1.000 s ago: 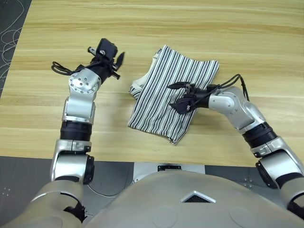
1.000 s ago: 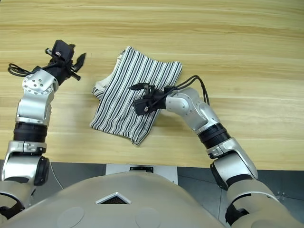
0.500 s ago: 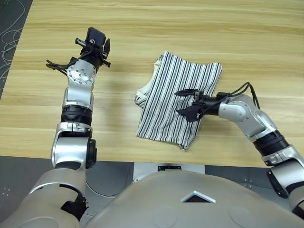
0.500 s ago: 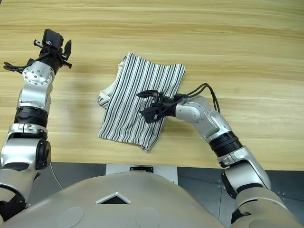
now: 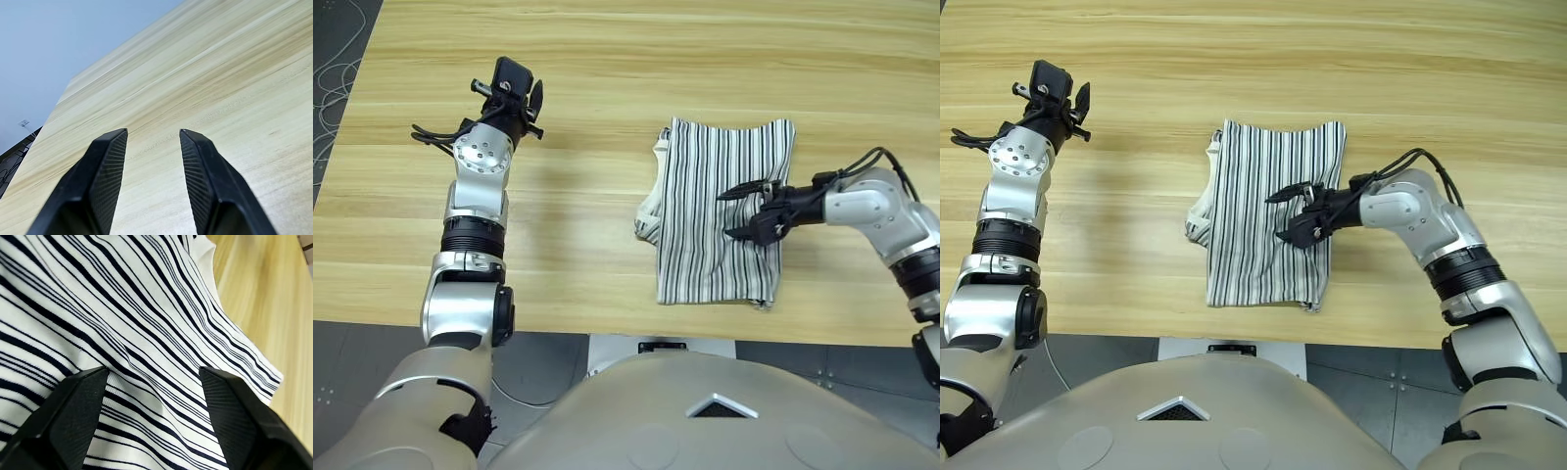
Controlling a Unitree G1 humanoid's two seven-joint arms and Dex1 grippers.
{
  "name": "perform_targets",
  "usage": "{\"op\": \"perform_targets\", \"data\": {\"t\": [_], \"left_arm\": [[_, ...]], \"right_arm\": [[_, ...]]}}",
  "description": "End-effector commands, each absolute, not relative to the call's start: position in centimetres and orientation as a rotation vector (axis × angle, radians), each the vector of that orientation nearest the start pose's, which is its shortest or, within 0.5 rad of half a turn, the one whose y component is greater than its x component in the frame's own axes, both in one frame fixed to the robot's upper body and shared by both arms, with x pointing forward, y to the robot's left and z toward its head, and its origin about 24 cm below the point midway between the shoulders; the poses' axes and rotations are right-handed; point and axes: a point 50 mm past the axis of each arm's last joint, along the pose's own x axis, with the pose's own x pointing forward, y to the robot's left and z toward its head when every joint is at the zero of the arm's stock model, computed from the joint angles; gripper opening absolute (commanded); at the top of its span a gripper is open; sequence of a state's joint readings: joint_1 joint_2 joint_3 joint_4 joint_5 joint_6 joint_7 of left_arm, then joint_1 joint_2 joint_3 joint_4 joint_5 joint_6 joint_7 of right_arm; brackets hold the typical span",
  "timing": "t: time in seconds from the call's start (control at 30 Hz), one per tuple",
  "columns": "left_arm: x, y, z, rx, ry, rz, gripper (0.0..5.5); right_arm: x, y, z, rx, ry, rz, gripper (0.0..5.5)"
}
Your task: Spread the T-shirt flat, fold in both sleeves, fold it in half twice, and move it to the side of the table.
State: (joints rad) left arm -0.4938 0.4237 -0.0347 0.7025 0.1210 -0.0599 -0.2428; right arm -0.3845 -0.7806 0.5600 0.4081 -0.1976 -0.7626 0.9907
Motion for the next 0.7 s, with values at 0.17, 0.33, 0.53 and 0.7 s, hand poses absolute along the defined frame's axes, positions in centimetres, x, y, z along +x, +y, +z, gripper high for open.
{"op": "perform_targets", "data": {"t": [0.17, 0.33, 0.53, 0.7], "left_arm": [[34.4, 22.6, 5.3, 0.495, 0.199, -0.218, 1.98], [34.6, 22.4, 5.4, 0.484, 0.195, -0.226, 1.98], [34.1, 22.9, 5.3, 0.487, 0.195, -0.230, 1.98], [33.7, 23.4, 5.3, 0.490, 0.200, -0.222, 1.98]], "right_arm": [[28.6, -14.9, 11.6, -0.823, -0.217, 1.495, 3.44], [30.6, -15.6, 13.5, -0.664, -0.231, 1.384, 3.44], [31.2, -18.2, 10.4, -0.761, -0.100, 1.292, 3.44], [29.9, -19.4, 5.8, -0.844, 0.031, 1.303, 3.44]]}}
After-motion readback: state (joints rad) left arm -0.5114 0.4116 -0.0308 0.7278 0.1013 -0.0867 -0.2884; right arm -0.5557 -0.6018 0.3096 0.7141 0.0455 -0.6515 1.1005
